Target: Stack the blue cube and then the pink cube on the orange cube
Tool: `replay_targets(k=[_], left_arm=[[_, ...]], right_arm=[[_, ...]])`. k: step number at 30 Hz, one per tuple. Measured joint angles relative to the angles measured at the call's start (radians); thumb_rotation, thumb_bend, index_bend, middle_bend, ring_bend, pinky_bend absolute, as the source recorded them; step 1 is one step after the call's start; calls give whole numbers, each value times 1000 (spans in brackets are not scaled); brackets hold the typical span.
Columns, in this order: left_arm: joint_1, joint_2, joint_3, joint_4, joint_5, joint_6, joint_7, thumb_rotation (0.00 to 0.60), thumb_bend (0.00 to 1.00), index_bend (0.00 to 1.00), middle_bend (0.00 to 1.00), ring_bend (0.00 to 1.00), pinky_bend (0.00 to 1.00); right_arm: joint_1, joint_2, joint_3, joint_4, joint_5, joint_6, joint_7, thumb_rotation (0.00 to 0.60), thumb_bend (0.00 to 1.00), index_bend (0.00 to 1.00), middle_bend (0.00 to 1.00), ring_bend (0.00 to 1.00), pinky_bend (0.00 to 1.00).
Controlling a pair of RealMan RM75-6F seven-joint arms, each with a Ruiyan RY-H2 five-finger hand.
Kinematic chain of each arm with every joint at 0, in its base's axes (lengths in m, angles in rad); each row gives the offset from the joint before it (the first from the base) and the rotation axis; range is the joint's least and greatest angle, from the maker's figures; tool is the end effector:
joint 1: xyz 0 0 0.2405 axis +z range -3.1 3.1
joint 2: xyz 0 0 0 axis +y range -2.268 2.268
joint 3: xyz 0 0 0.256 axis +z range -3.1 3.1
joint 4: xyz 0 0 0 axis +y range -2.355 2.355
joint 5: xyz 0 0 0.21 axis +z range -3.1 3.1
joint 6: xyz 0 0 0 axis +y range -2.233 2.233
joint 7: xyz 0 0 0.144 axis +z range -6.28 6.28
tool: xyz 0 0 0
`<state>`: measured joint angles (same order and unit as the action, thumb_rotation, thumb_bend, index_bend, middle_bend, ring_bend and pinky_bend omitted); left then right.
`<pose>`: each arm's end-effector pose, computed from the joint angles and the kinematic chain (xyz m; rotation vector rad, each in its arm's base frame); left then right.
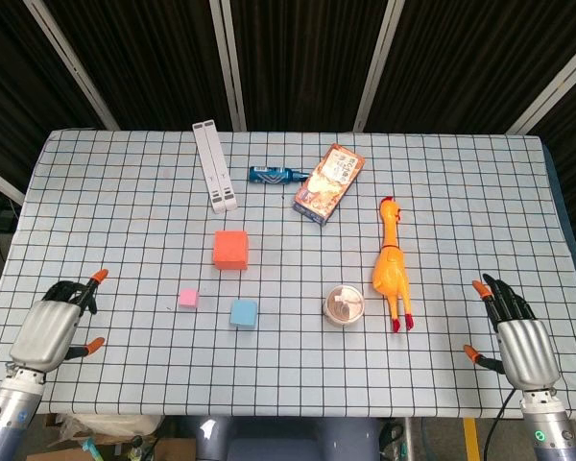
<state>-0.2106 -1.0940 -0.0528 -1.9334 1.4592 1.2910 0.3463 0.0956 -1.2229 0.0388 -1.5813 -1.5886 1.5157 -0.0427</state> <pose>-0.2305 0.2026 0.1183 -1.6355 -0.9150 -0.8526 -0.2925 -0.1808 0.1267 1.4452 -0.8689 0.9972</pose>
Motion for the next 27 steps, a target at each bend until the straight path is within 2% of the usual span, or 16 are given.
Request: replay_targets(k=[3,5,8,11,17,21,27], left_arm=[[-53,3,-32,-37,-36,-67,-17,600,165,214,981,738,715],[-86,3,-47,-58,-65,-119,-35,600,150,256,999,770,752],[-132,2,-62,-80,-120,-182,-38,600,140,273,1000,790,776],[-174,-13,-74,-90,-177,-220,12,600,124,267,1000,794,783],[-236,-83,-85,-103,-309,-230,181,600,110,244,1000,796,786],[-290,-174,-93,-110,-437,-205,319,600,104,232,1000,796,787],[-350,-310,-94,-80,-535,-158,407,600,103,257,1000,800,795]], right_arm=[[1,-1,0,1,1,-3,0,600,160,102,74,103,213],[2,-2,0,2,2,-6,1,600,160,102,74,103,213],[3,-2,-1,5,5,-11,1,600,160,102,74,102,213],[5,-4,-1,6,4,-14,1,600,160,102,74,103,213],[6,-2,0,6,5,-14,7,600,160,102,74,102,213],[5,1,1,7,8,-14,19,600,160,102,74,103,213],[5,7,3,9,13,-17,33,600,161,102,74,103,213]])
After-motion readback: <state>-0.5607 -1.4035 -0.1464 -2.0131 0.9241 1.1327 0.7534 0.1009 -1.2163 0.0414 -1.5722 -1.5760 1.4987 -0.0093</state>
